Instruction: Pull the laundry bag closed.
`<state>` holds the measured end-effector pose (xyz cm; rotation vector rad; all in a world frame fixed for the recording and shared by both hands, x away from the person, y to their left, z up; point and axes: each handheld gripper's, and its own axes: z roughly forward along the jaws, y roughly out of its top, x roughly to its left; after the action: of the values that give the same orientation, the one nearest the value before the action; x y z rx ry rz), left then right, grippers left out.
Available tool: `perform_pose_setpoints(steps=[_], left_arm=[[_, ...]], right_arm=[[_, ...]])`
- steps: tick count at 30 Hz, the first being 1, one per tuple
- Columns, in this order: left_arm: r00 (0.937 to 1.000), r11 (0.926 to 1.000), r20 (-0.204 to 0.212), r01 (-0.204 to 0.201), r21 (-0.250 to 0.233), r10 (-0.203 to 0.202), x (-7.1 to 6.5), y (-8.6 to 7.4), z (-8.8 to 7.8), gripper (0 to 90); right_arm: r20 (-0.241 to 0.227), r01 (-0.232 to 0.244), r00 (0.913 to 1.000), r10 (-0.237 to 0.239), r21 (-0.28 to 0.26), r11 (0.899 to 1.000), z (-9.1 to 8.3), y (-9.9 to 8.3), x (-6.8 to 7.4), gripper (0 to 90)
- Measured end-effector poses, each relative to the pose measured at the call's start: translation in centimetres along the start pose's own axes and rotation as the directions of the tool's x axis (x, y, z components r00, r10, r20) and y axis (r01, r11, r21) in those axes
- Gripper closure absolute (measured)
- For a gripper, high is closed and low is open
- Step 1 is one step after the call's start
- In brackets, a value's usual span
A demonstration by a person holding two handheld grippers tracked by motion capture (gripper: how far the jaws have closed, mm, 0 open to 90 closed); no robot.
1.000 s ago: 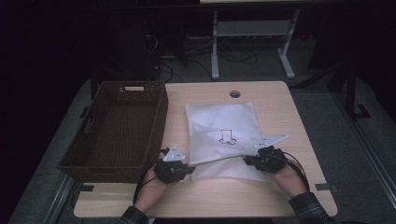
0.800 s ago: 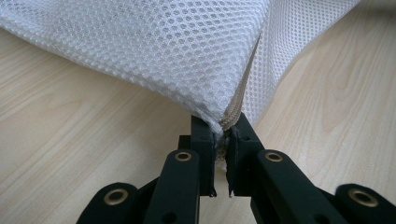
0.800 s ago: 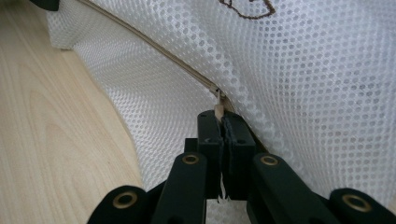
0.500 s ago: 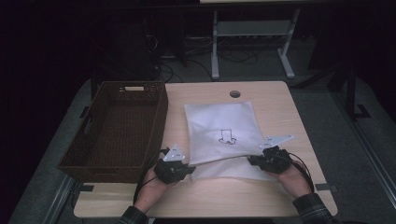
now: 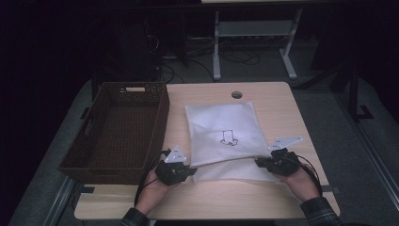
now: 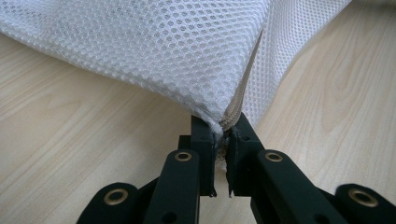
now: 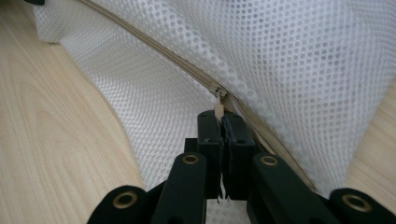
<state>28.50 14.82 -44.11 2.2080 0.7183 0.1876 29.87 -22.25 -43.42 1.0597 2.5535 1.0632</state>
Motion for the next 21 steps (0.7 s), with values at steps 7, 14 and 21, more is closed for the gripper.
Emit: perform_pose_setpoints(steps=[7, 14, 21], left_arm=[[1.0, 1.0, -0.001, 0.001, 0.002, -0.001, 0.0, 0.0, 0.0, 82.9], [1.0, 1.0, -0.002, 0.002, 0.002, -0.002, 0.1, 0.0, 0.0, 82.8], [0.9999, 1.0, -0.015, 0.007, 0.001, -0.007, 0.1, 0.0, 0.0, 82.8]], right_arm=[[0.006, -0.014, 0.9999, 0.014, -0.004, 1.0, -0.6, -0.6, -0.3, 86.4], [0.02, -0.035, 0.9992, 0.035, -0.009, 0.999, -1.4, -1.4, -1.0, 86.4], [0.042, -0.065, 0.997, 0.065, -0.01, 0.998, -2.5, -2.6, -1.9, 86.4]])
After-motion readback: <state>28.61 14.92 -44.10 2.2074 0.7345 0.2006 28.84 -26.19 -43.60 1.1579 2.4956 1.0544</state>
